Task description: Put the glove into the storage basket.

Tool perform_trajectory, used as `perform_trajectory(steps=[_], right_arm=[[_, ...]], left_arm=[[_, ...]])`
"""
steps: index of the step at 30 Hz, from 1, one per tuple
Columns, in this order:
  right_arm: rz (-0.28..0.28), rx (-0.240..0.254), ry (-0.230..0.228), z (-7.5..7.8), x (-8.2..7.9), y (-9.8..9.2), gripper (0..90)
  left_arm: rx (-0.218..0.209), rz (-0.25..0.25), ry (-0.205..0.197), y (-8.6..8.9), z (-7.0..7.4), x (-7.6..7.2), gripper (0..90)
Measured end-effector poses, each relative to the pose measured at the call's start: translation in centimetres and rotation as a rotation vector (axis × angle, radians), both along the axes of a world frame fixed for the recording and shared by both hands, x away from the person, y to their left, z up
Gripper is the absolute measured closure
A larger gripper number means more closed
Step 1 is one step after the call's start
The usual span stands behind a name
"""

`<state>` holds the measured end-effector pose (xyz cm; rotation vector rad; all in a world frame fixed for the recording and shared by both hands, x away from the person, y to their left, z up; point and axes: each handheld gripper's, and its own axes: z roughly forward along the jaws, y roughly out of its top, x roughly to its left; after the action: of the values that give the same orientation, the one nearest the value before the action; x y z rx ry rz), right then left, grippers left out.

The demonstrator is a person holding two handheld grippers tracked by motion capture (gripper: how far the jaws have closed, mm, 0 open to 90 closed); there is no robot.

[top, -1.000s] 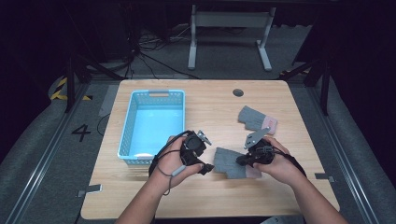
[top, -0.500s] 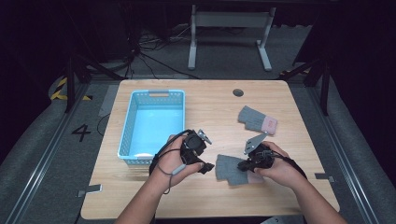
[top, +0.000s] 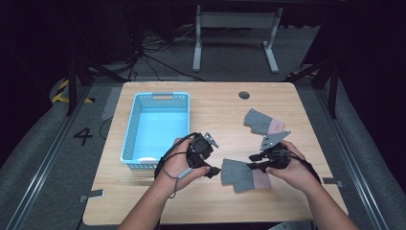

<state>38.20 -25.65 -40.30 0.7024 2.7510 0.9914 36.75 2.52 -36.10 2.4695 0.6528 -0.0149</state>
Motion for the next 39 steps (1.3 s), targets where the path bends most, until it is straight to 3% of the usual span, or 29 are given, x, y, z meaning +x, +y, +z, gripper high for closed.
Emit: perform_trajectory(steps=[6,19,23,32,39], right_arm=[[-0.096,0.032,-0.039,0.8,0.3,-1.4,61.7],[-0.217,0.076,-0.093,2.1,1.8,-2.6,57.6],[-0.257,0.06,-0.123,2.5,3.1,-3.1,51.9],[-0.363,0.021,-0.098,2.8,7.5,-4.5,52.2],[-0.384,-0.01,-0.084,2.2,10.1,-4.9,54.1]], left_arm=[[0.001,-0.002,0.007,-0.1,-0.1,0.0,34.6],[-0.007,0.019,0.006,0.5,0.0,-0.1,34.5],[-0.002,0.024,0.006,0.6,-0.1,-0.1,34.4],[-0.004,0.034,0.005,0.9,0.0,0.0,34.3],[0.0,0.048,0.016,1.2,-0.4,-0.2,34.2]])
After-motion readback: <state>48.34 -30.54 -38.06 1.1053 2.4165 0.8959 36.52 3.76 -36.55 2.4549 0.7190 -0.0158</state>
